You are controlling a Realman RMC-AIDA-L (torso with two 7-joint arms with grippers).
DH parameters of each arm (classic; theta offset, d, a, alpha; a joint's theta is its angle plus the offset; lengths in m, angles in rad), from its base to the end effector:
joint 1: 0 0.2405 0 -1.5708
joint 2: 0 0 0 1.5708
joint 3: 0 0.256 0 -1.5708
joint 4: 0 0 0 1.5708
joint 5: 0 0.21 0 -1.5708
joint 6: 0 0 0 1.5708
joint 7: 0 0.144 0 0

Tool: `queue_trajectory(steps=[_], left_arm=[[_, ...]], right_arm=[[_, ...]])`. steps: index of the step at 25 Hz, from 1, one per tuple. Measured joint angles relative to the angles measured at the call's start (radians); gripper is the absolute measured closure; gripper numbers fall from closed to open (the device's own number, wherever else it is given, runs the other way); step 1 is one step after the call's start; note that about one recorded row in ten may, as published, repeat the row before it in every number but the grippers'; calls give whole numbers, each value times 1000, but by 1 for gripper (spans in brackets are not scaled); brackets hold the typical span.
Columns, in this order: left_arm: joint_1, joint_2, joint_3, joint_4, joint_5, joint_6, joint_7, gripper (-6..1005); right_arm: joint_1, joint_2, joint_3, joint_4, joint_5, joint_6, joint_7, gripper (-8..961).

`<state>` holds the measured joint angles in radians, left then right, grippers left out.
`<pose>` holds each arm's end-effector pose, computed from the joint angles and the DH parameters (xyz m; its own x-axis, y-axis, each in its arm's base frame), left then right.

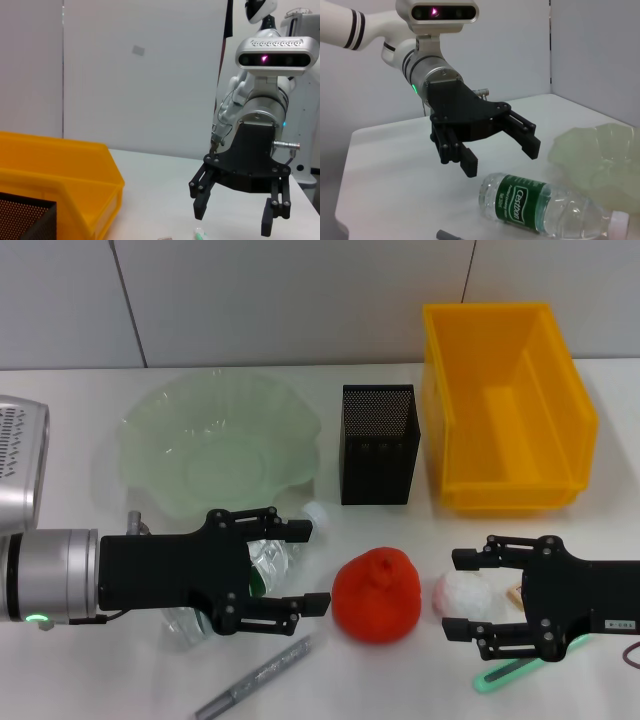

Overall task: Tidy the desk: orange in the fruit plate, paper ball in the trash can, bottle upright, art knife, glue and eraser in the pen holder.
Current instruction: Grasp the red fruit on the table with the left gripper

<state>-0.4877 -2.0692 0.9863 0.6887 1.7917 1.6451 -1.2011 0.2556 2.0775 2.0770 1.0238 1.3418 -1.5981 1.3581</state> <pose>-0.2318 0.3071 -0.0180 0.8516 0.1107 0.5123 0.1667 -0.9839 -0.0645 0.2571 0.2812 0.0109 0.8948 -0.1598 -0.4168 -0.2525 -0.9512 -0.1773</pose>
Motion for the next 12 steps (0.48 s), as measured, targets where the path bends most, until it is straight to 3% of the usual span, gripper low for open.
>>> queue_trajectory(steps=[12], left_arm=[[0, 1, 16, 1, 0, -9, 8, 185]], right_arm=[[-16, -5, 69, 4, -6, -46, 2, 185]])
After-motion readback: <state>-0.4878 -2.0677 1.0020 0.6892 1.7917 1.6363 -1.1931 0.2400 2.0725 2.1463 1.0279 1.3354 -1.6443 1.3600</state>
